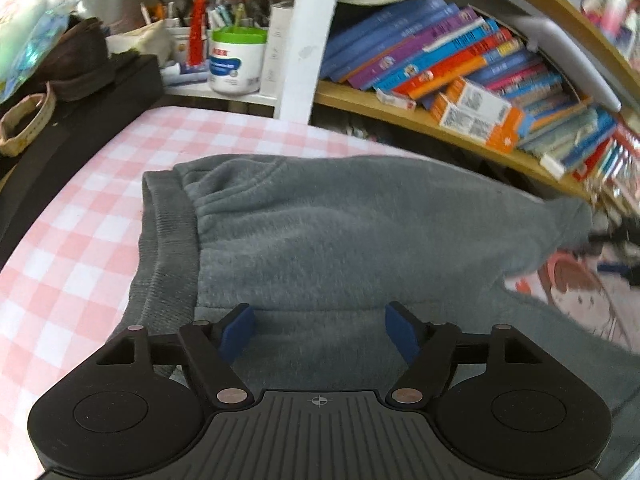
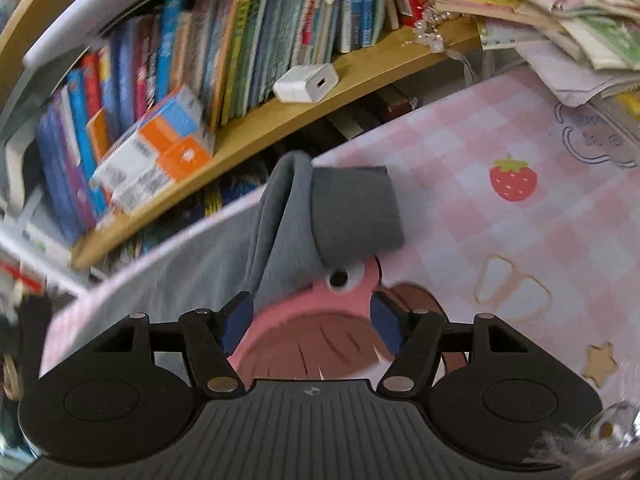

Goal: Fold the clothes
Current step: 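Grasp the sleeve cuff with the right tool and fold it across the body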

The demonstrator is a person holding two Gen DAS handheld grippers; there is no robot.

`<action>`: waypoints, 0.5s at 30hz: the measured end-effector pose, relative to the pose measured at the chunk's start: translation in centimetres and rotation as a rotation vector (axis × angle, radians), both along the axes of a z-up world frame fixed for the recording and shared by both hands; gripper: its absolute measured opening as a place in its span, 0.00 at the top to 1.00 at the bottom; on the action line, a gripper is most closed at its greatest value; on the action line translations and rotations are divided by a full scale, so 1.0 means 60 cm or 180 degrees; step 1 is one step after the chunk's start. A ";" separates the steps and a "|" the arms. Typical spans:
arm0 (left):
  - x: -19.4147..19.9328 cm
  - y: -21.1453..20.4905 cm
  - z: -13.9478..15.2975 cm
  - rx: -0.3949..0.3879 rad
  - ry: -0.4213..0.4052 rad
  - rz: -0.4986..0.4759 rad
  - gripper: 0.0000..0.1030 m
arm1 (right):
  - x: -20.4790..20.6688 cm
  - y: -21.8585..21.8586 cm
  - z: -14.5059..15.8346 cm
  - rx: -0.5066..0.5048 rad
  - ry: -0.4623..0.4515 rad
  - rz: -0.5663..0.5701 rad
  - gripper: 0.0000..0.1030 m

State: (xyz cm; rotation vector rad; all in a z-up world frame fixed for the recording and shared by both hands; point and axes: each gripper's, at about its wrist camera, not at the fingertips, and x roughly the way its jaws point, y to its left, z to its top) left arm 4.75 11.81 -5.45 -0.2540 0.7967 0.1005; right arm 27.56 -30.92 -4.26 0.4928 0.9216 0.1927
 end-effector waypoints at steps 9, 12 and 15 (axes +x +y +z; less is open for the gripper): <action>-0.001 -0.010 -0.010 0.0080 0.0071 -0.0035 0.23 | 0.042 -0.029 -0.029 0.0539 0.0141 -0.0379 0.43; -0.001 -0.022 -0.014 0.0197 0.0079 -0.0072 0.21 | 0.043 -0.041 -0.040 0.0759 0.0199 -0.0548 0.45; -0.001 -0.030 -0.017 0.0306 0.0088 -0.0116 0.19 | 0.042 -0.044 -0.040 0.0819 0.0184 -0.0588 0.46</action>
